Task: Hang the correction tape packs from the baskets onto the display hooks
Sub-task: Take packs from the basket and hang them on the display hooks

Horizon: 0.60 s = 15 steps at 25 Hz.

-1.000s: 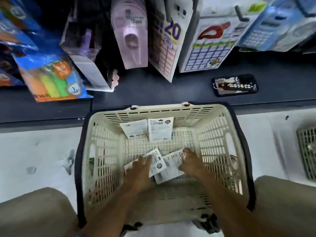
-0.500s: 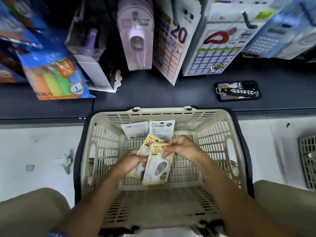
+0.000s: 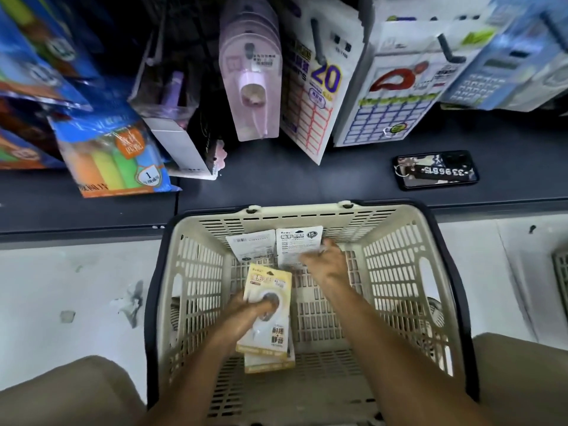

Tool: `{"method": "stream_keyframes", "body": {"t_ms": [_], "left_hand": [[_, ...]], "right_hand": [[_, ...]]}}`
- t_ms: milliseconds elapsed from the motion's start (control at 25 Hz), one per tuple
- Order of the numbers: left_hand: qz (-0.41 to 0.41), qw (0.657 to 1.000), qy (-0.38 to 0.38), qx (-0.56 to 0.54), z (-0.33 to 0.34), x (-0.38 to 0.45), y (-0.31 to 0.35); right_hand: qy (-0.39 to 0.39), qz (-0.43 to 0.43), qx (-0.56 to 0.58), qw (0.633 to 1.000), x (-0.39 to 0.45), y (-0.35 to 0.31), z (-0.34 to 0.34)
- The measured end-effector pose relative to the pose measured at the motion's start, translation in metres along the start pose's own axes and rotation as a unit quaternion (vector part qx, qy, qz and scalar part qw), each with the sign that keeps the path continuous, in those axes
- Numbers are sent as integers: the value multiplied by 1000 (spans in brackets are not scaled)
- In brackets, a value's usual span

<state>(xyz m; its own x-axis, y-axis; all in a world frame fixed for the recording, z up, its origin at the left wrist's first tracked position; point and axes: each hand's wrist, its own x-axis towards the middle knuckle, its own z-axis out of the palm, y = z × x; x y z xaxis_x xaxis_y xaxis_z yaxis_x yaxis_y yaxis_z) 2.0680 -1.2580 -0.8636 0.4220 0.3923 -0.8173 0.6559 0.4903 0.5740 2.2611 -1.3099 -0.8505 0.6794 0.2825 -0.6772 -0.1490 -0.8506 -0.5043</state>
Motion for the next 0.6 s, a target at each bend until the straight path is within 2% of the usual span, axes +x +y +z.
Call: {"method": "stream_keyframes", "body": {"t_ms": [40, 120, 200, 280, 320, 400, 440, 480, 560, 600], "left_hand": [[-15, 1000, 20, -14, -2, 0, -7], [-45, 994, 85, -44, -2, 0, -16], [-36, 985, 154, -66, -3, 2, -16], [-17, 982, 166, -87, 0, 3, -7], [-12, 984, 154, -86, 2, 4, -3], [5, 992, 118, -41, 9, 4, 5], [12, 995, 97, -33, 10, 2, 6], [3, 995, 70, -78, 9, 1, 7], [-38, 977, -5, -212, 1, -4, 2], [-37, 971, -41, -233, -5, -6, -1]], "right_hand": [[-16, -16, -1, 1000, 1, 2, 0], [-5, -86, -93, 992, -6, 5, -5], [18, -194, -211, 958, -14, 13, -15], [0, -248, -281, 927, -35, 13, -22], [-27, -233, -269, 934, -48, 13, -17], [-112, -122, -133, 977, -67, 9, 3], [-152, -66, -48, 985, -74, 6, 12], [-181, -37, 7, 983, -78, 6, 18], [-224, -73, 27, 971, -76, 15, 22], [-241, -118, 19, 963, -72, 23, 23]]}}
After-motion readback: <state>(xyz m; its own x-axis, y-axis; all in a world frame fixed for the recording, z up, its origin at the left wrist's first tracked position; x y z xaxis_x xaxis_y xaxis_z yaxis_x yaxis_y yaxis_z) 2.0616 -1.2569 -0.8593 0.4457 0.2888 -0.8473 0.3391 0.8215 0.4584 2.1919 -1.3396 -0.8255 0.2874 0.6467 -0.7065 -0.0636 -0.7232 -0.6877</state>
